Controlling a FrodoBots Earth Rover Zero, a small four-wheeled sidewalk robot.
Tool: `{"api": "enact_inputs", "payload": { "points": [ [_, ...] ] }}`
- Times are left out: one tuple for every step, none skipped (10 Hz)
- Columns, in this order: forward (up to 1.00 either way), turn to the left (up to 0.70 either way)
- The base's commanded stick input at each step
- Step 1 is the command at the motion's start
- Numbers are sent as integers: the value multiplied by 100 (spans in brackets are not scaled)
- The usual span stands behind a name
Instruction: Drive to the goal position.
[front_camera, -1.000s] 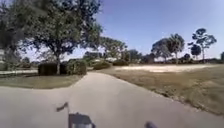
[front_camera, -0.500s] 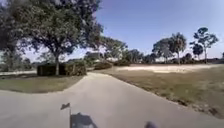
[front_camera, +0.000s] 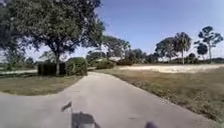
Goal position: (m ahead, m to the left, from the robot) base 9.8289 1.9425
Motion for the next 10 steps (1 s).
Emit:
{"api": "enact_inputs", "payload": {
  "points": [
    [100, 2],
    [100, 2],
    [100, 4],
    [100, 21],
    [100, 40],
    [100, 29],
    [100, 5],
    [100, 2],
    [100, 2],
    [100, 2]
  ]
}}
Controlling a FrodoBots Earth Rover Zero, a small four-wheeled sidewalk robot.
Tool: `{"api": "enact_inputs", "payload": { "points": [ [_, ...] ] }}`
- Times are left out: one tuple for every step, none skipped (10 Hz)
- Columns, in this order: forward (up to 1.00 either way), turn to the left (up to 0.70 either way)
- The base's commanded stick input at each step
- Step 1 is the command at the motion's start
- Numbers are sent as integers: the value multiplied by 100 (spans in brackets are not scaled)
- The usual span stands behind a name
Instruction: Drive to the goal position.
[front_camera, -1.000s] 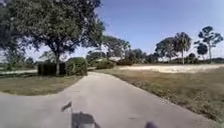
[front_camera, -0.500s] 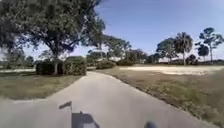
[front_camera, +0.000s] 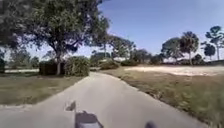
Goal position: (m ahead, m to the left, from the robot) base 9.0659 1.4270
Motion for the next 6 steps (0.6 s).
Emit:
{"api": "enact_inputs", "payload": {
  "points": [
    [100, 2],
    [100, 2],
    [100, 2],
    [100, 2],
    [100, 27],
    [100, 38]
  ]
}}
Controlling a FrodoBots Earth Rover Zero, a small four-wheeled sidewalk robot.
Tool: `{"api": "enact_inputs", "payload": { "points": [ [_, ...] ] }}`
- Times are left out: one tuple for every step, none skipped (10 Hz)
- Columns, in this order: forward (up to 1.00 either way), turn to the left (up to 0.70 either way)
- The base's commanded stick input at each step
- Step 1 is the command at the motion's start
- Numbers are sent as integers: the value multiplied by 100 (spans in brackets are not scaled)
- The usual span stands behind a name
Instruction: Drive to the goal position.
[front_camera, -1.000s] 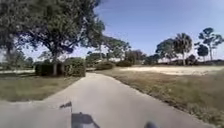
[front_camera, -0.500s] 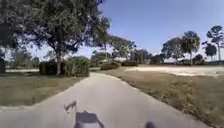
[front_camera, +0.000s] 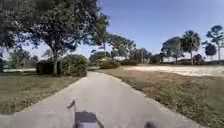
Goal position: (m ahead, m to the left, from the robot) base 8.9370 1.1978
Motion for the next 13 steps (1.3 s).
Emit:
{"api": "enact_inputs", "payload": {
  "points": [
    [100, 39],
    [100, 40],
    [100, 0],
    [100, 0],
    [100, 0],
    [100, 1],
    [100, 0],
    [100, 2],
    [100, 2],
    [100, 2],
    [100, 3],
    [100, 3],
    [100, 3]
  ]
}}
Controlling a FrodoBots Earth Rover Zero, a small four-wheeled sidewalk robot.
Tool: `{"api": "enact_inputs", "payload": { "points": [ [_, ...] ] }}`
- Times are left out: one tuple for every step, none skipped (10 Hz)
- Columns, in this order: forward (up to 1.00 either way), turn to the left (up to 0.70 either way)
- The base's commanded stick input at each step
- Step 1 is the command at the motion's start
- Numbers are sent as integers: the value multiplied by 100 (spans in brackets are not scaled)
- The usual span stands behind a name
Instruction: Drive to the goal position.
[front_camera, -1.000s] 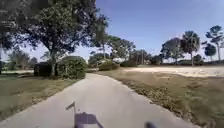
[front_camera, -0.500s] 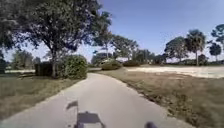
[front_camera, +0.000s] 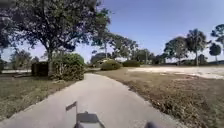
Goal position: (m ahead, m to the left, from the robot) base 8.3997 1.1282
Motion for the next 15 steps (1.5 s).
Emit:
{"api": "enact_inputs", "payload": {
  "points": [
    [100, 4],
    [100, 40],
    [100, 40],
    [100, 22],
    [100, 10],
    [100, 3],
    [100, 2],
    [100, 2],
    [100, 2],
    [100, 2],
    [100, 3],
    [100, 4],
    [100, 23],
    [100, 40],
    [100, 3]
  ]
}}
